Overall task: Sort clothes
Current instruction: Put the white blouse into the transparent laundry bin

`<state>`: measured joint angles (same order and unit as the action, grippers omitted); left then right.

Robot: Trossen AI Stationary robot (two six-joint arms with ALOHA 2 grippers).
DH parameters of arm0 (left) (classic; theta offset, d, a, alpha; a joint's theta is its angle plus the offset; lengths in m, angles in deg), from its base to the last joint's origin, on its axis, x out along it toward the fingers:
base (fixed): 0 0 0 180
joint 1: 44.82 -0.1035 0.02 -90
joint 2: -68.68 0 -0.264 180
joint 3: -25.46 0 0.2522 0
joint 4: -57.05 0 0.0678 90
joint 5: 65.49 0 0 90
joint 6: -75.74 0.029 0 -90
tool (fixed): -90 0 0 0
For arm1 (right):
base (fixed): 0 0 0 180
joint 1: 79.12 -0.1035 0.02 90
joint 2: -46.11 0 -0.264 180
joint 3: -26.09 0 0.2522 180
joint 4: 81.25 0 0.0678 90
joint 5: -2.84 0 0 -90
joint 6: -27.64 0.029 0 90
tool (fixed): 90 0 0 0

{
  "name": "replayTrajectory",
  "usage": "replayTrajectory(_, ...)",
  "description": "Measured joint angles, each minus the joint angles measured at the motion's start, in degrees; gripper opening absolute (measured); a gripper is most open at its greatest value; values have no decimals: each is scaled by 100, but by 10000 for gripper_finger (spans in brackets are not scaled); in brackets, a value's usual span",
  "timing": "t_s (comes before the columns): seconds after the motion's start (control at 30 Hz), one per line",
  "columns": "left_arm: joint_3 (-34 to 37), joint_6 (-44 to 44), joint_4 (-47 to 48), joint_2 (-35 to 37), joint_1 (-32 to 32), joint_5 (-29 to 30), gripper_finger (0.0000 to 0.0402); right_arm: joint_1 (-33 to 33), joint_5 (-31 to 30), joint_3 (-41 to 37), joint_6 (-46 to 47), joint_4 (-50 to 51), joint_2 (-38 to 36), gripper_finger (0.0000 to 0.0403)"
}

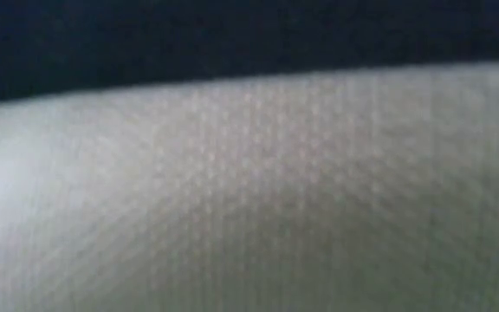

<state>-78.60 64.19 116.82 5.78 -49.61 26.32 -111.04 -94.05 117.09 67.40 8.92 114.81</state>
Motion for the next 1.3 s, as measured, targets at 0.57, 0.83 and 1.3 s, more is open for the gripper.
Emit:
replayTrajectory(0.57,0,4,9,-13,0,56,232,-1845,396,-160,2000,419,-112,208)
replayTrajectory(0.83,0,54,-16,-58,0,71,232,-2732,206,-307,3291,-116,253,208)
replayTrajectory(1.3,0,286,-196,-358,0,71,232,-2894,101,-1465,3815,-1251,556,208)
